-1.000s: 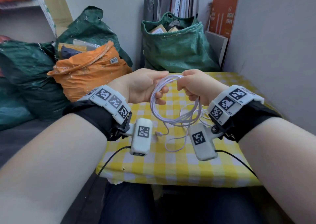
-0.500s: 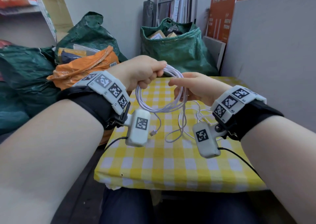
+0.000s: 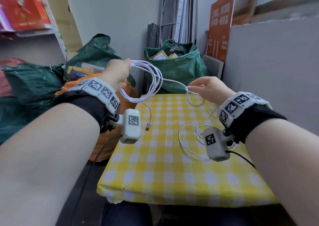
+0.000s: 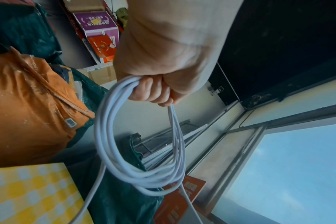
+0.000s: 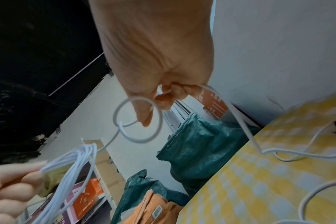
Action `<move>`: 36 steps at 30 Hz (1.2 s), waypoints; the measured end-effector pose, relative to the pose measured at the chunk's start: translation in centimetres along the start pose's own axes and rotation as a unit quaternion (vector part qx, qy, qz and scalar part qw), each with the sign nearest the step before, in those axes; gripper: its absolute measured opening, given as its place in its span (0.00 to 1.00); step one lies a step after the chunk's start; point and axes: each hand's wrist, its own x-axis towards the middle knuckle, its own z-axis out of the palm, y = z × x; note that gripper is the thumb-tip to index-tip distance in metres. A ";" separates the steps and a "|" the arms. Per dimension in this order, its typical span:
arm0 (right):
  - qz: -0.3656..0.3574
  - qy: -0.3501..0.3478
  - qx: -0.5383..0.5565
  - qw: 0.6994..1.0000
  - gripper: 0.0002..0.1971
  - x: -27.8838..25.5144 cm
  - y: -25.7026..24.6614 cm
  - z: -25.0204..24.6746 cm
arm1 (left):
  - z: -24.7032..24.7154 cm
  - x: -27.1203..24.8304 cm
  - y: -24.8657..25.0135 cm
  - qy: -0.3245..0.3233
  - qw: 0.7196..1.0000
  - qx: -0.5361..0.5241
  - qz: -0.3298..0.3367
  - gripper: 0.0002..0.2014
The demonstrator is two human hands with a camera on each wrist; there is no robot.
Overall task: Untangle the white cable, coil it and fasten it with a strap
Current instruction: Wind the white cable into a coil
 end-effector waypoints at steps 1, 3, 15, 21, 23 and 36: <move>0.003 0.026 0.004 1.000 0.05 0.1 0.2 -0.5 | -0.3 0.1 0.1 0.024 1.000 0.005 -0.006 0.15; 0.025 0.059 -0.011 0.998 0.05 0.2 0.3 -1.2 | -0.9 0.1 0.4 0.069 0.998 0.001 -0.010 0.12; 0.160 -0.041 -0.273 0.948 0.15 0.1 1.4 -2.2 | -1.5 -1.0 1.4 0.040 0.999 -0.033 -0.009 0.15; 0.114 0.066 -0.128 0.983 0.19 0.4 -1.2 -2.2 | -0.6 -1.8 2.5 -0.069 0.997 -0.009 0.029 0.18; 0.046 0.059 0.010 0.997 0.27 -0.3 -3.8 -1.6 | 0.0 -2.2 3.0 -0.116 0.992 0.008 0.040 0.19; 0.109 -0.150 0.216 0.959 0.16 -0.9 -5.5 2.0 | 1.0 -3.7 3.7 -0.267 0.960 0.036 0.071 0.19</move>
